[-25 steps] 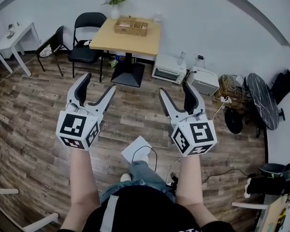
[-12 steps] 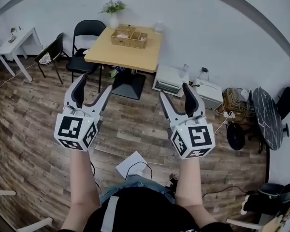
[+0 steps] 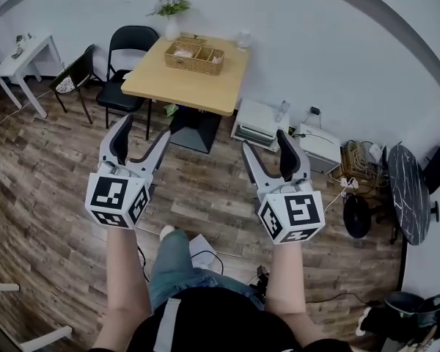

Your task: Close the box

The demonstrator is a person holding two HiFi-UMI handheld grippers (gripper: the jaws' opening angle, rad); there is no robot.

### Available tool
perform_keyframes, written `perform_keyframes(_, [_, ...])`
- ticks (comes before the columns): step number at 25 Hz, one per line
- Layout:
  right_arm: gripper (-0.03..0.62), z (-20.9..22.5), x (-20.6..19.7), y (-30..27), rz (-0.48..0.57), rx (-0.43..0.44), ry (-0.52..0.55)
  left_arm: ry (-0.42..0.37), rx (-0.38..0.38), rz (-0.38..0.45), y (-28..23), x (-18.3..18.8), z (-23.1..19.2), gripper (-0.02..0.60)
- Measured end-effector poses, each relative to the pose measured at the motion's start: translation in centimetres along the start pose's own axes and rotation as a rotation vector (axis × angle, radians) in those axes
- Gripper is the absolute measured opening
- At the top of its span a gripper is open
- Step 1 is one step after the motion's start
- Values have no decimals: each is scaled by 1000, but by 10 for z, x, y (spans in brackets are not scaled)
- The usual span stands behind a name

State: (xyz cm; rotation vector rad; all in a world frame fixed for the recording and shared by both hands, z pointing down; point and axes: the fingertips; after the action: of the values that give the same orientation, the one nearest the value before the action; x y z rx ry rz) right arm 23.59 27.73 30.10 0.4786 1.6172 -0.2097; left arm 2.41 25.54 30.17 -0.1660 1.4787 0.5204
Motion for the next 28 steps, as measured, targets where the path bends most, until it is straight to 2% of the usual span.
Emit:
perform_keyframes(6, [314, 16, -20, -38, -32, -21, 52, 10, 3, -4, -43, -21, -26, 324])
perform_keyframes(10, [314, 24, -28, -84, -32, -16, 32, 9, -5, -6, -82, -31, -53, 324])
perform_keyframes(21, [314, 34, -36, -255, -25, -38, 25, 24, -14, 14, -199, -51, -187, 324])
perform_keyframes(28, [314, 38, -46, -347, -27, -71, -7, 31, -60, 4, -266, -71, -255, 325])
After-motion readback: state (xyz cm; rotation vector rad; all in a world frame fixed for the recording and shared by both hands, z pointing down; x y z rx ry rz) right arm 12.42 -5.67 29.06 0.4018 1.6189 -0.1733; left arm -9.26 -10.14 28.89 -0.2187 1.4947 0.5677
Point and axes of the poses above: the fingertips, and each gripper's own axes: y backward along the fingers, z to its right, x out of its top, and after that the axes turned 7 degrees about z, right-handed
